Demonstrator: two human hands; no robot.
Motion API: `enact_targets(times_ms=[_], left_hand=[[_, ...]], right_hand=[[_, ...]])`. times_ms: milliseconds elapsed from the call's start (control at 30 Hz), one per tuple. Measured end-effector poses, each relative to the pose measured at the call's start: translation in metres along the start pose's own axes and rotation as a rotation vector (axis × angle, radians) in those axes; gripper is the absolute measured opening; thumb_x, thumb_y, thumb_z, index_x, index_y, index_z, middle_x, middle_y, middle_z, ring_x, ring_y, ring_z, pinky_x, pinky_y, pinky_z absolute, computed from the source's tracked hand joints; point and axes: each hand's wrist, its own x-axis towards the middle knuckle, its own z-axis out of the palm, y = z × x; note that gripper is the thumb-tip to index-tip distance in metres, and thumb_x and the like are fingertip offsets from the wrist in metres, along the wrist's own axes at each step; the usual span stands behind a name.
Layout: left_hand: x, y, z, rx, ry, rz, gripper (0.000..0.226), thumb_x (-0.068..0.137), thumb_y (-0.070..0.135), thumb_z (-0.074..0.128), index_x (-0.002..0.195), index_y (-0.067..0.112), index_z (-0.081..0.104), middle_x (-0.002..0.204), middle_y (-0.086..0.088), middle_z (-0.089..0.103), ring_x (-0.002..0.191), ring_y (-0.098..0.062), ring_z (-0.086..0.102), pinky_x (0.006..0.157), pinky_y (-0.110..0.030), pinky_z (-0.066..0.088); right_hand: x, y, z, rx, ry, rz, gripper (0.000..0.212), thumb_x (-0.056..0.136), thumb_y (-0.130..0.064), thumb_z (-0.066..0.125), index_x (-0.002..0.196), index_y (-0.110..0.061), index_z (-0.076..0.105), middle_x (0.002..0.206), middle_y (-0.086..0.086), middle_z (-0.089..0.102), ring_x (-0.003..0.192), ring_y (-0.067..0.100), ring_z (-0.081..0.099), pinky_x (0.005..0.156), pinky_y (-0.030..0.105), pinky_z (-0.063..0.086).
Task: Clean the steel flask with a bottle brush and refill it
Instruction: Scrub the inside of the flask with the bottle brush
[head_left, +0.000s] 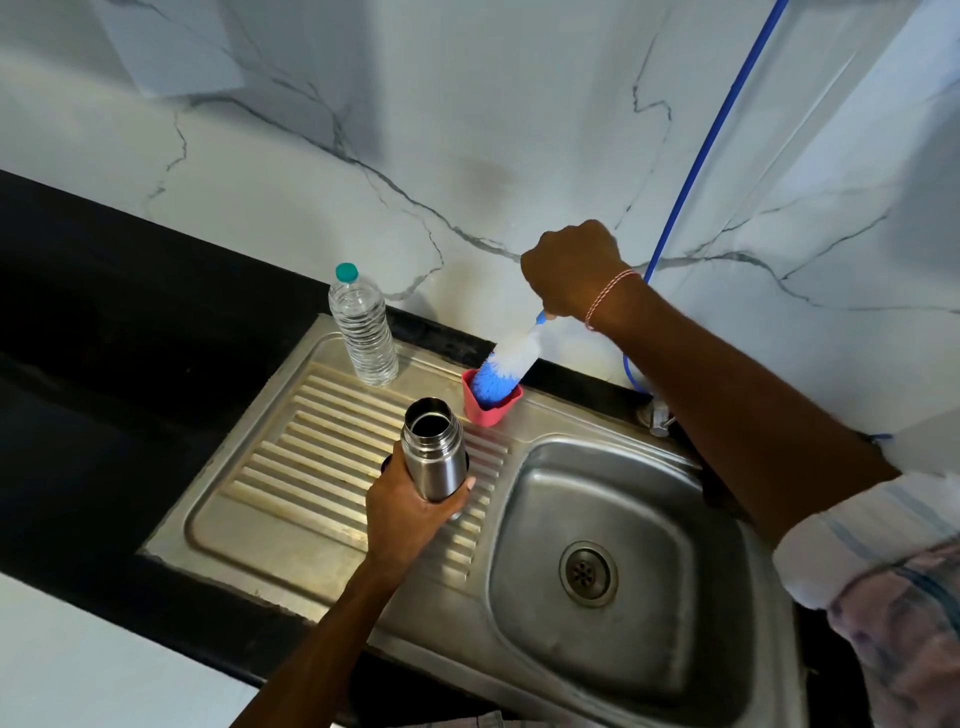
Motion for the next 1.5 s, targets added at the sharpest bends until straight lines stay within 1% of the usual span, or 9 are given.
enact_targets(times_ms=[100, 233, 467, 667, 800, 1000, 1133, 1267, 1500], left_hand=[[0.0, 0.001, 0.001, -0.004, 0.003, 0.002, 0.095, 0.06, 0.074, 0.081, 0.131, 0.017, 0.059, 0.117, -0.003, 0.073, 0.098, -0.019, 0.072, 0.087, -0.042, 0.062], [0.0, 0.0, 0.002, -0.009, -0.005, 0.006, 0.099, 0.057, 0.086, 0.073, 0.131, 0.022, 0.058, 0.115, 0.001, 0.072, 0.097, -0.015, 0.071, 0.084, -0.04, 0.062], [0.002, -0.001, 0.003, 0.001, 0.007, -0.01, 0.09, 0.057, 0.078, 0.08, 0.126, 0.024, 0.059, 0.108, 0.003, 0.073, 0.093, -0.016, 0.071, 0.081, -0.041, 0.061], [0.0, 0.0, 0.004, -0.001, 0.011, 0.0, 0.093, 0.057, 0.08, 0.078, 0.127, 0.023, 0.059, 0.11, 0.002, 0.073, 0.094, -0.016, 0.071, 0.082, -0.041, 0.061], [-0.001, 0.001, 0.003, -0.008, 0.008, -0.006, 0.095, 0.056, 0.084, 0.077, 0.128, 0.025, 0.058, 0.112, 0.003, 0.073, 0.095, -0.015, 0.071, 0.083, -0.041, 0.061], [0.0, 0.001, 0.001, 0.007, 0.013, -0.002, 0.102, 0.057, 0.088, 0.072, 0.132, 0.02, 0.058, 0.116, 0.0, 0.073, 0.098, -0.016, 0.071, 0.086, -0.04, 0.061], [-0.001, 0.001, 0.002, 0.007, 0.004, -0.002, 0.096, 0.057, 0.08, 0.077, 0.13, 0.02, 0.059, 0.114, 0.0, 0.073, 0.096, -0.016, 0.071, 0.084, -0.04, 0.061], [-0.004, 0.003, 0.003, 0.011, -0.006, -0.001, 0.094, 0.057, 0.08, 0.077, 0.128, 0.021, 0.059, 0.113, 0.001, 0.073, 0.095, -0.015, 0.071, 0.083, -0.038, 0.062], [-0.007, 0.002, 0.006, 0.016, -0.01, 0.028, 0.092, 0.06, 0.074, 0.08, 0.131, 0.02, 0.057, 0.117, 0.0, 0.072, 0.098, -0.016, 0.071, 0.086, -0.036, 0.061]], right_hand=[[-0.008, 0.016, -0.008, 0.01, -0.008, 0.051, 0.018, 0.094, -0.028, 0.071, 0.106, -0.015, 0.068, 0.07, 0.0, 0.039, 0.076, 0.025, 0.053, 0.072, 0.036, 0.036], [-0.019, 0.029, -0.012, 0.048, -0.008, 0.081, 0.032, 0.088, -0.037, 0.078, 0.109, -0.015, 0.068, 0.078, 0.001, 0.044, 0.075, 0.024, 0.05, 0.073, 0.036, 0.037], [-0.035, 0.037, -0.017, 0.049, 0.041, 0.109, 0.032, 0.088, -0.04, 0.077, 0.107, -0.016, 0.068, 0.067, 0.0, 0.037, 0.071, 0.022, 0.051, 0.07, 0.036, 0.038], [-0.026, 0.013, 0.001, 0.071, 0.024, 0.106, 0.02, 0.094, -0.028, 0.069, 0.111, -0.016, 0.069, 0.072, 0.0, 0.044, 0.075, 0.024, 0.055, 0.072, 0.036, 0.038], [-0.021, -0.012, 0.024, 0.101, 0.003, 0.086, 0.015, 0.097, -0.016, 0.064, 0.11, -0.013, 0.071, 0.103, 0.006, 0.07, 0.099, 0.031, 0.069, 0.082, 0.037, 0.046], [-0.023, -0.026, 0.047, 0.121, -0.012, 0.079, 0.017, 0.094, -0.005, 0.058, 0.106, -0.011, 0.069, 0.103, 0.007, 0.069, 0.098, 0.03, 0.069, 0.075, 0.033, 0.036], [-0.033, -0.017, 0.048, 0.121, 0.019, 0.099, 0.013, 0.096, -0.011, 0.059, 0.105, -0.013, 0.068, 0.101, 0.006, 0.068, 0.095, 0.03, 0.068, 0.073, 0.034, 0.036], [-0.053, 0.001, 0.043, 0.088, 0.083, 0.178, 0.004, 0.092, -0.018, 0.068, 0.096, -0.018, 0.07, 0.082, 0.002, 0.062, 0.086, 0.027, 0.069, 0.068, 0.032, 0.036], [-0.105, 0.038, 0.034, 0.142, 0.082, 0.324, 0.029, 0.09, -0.046, 0.071, 0.101, -0.02, 0.072, 0.094, 0.008, 0.068, 0.086, 0.033, 0.069, 0.069, 0.034, 0.041]])
